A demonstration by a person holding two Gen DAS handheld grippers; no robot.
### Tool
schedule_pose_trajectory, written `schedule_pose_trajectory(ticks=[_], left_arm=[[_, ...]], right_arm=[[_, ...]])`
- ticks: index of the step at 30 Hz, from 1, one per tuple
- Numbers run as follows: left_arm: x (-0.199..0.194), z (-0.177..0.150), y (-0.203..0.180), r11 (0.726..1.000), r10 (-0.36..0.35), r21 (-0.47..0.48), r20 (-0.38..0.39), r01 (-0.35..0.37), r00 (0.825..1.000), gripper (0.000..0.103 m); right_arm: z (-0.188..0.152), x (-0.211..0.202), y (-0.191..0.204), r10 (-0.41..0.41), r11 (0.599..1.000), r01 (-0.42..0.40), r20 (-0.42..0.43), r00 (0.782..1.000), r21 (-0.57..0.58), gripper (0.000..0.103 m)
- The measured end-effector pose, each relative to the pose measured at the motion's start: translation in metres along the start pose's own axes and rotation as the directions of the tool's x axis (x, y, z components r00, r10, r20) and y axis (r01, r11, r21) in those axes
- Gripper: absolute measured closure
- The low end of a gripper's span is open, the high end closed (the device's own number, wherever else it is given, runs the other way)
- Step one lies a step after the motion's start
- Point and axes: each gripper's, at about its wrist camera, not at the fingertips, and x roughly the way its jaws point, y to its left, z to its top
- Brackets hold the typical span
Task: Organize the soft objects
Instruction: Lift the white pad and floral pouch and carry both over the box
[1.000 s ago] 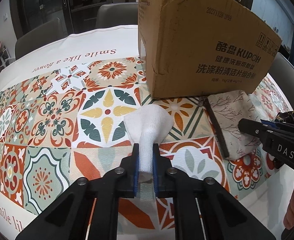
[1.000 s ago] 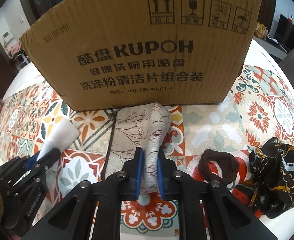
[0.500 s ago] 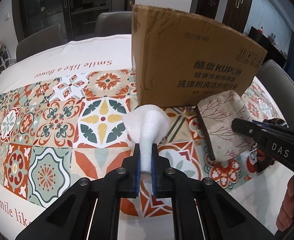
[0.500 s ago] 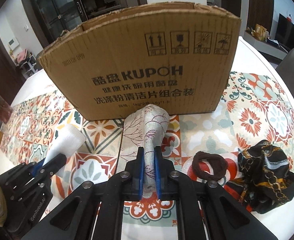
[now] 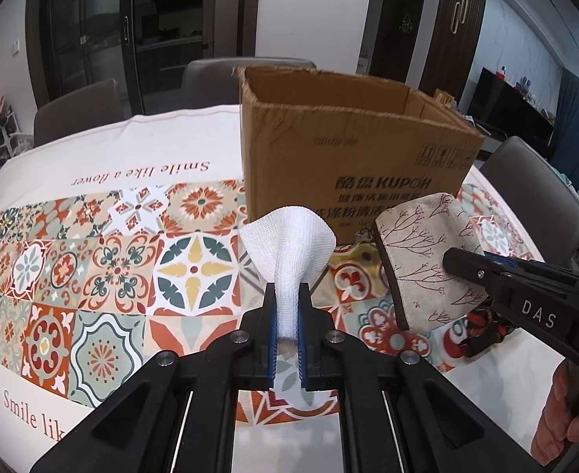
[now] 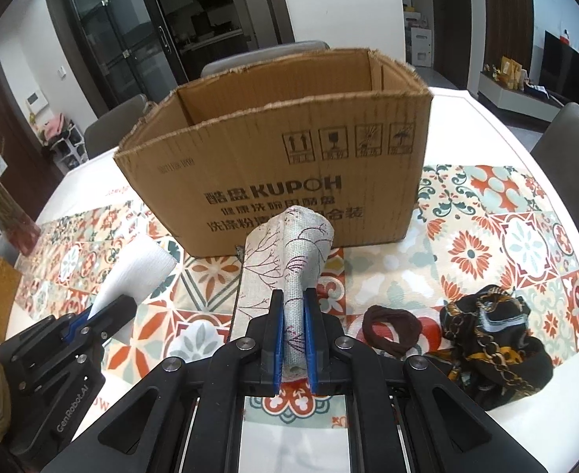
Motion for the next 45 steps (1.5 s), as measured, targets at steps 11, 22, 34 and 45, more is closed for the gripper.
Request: schedule_pose_trajectory(ticks=[11,22,34,45], left_arm=[[-0.029,0.006,-0.019,1.000,-0.008,0.012,0.065,0.008,0.998,0.093],[-0.060,0.018,-0.035,1.000,-0.012,0.025,0.141,0.008,0.990,0.093],[-0.090,0.045,-0.044,0.999,-0.010,0.054,0.238,-0.003,0.971,0.093],[-0.101,0.076,-0.048,0.997,-0.006,0.079,0.312,-0.020,0.950,0.093]], right_arm=[[0.005,-0.040,-0.004,0.014,1.000,-0.014,0.070,0.997,0.000,0.093],[0.014,-0.080,-0.010,0.024,1.000,-0.024,0.169,0.985,0.000,0.093],[0.034,-0.114,-0.011,0.038,0.999,-0.040,0.271,0.962,-0.002,0.093],[0.061,-0.127,-0.009,0.032,0.999,-0.033,0.345,0.938,-0.003,0.093]])
